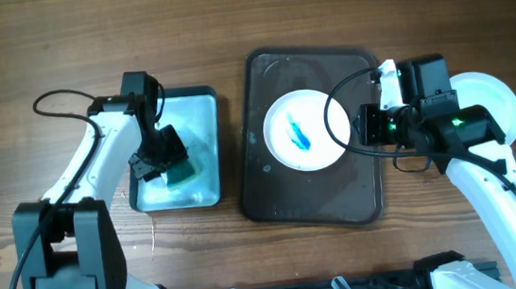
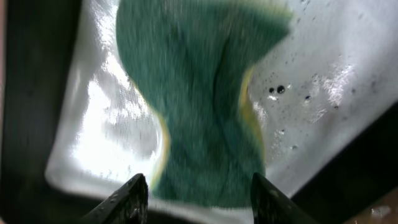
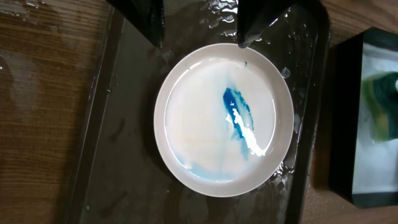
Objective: Clean dirty plates on tray and stack at the side
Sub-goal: 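Grasp the sponge in the basin with the left gripper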
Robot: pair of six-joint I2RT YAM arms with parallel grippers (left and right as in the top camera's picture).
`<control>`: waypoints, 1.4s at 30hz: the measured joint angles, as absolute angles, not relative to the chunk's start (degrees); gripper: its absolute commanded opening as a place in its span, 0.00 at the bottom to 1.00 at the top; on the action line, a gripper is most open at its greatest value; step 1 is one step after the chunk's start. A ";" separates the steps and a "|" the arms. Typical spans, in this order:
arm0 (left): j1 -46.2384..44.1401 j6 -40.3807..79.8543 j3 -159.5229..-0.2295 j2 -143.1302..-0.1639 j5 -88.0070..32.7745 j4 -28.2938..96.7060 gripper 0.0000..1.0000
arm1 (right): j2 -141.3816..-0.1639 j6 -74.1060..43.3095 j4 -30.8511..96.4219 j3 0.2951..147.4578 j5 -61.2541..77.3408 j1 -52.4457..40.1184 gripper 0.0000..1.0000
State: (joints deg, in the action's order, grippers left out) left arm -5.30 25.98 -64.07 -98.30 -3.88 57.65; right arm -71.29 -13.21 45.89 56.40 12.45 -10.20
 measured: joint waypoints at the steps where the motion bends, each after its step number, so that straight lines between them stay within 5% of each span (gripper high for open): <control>1: -5.30 26.09 -63.96 -98.26 -4.25 57.65 0.46 | -71.29 -13.21 45.87 56.40 12.45 -10.20 0.38; 4: -5.82 26.61 -60.82 -98.00 -4.64 53.98 0.40 | -71.29 -13.21 45.82 56.40 12.45 -10.20 0.38; 8: -8.40 28.86 -53.84 -97.27 -4.62 44.91 0.04 | -71.29 -13.21 45.84 56.40 12.45 -10.20 0.38; 13: -10.92 31.66 -49.95 -94.96 -1.72 39.75 0.06 | -71.29 -13.19 45.60 56.40 12.45 -10.20 0.38; 14: -10.94 31.83 -50.11 -94.96 -1.54 40.29 0.11 | -71.29 -13.21 45.39 56.40 12.45 -10.20 0.38; 16: -10.92 32.21 -50.83 -94.96 -0.45 44.77 0.35 | -71.29 -13.21 44.95 56.40 12.45 -10.20 0.38; 19: -10.85 32.32 -53.06 -94.91 0.91 51.55 0.47 | -71.29 -13.19 44.82 56.40 12.47 -10.20 0.38; 28: -10.09 32.91 -55.83 -93.65 9.21 50.41 0.26 | -71.29 -13.19 44.53 56.40 12.36 -10.20 0.40; 31: -10.09 33.76 -53.89 -95.18 9.61 46.57 0.04 | -71.35 -13.39 43.90 56.40 11.64 -10.20 0.42; 42: -10.11 29.54 -57.43 -96.33 8.03 52.12 0.04 | -82.81 -18.70 34.13 56.40 8.73 -8.03 0.42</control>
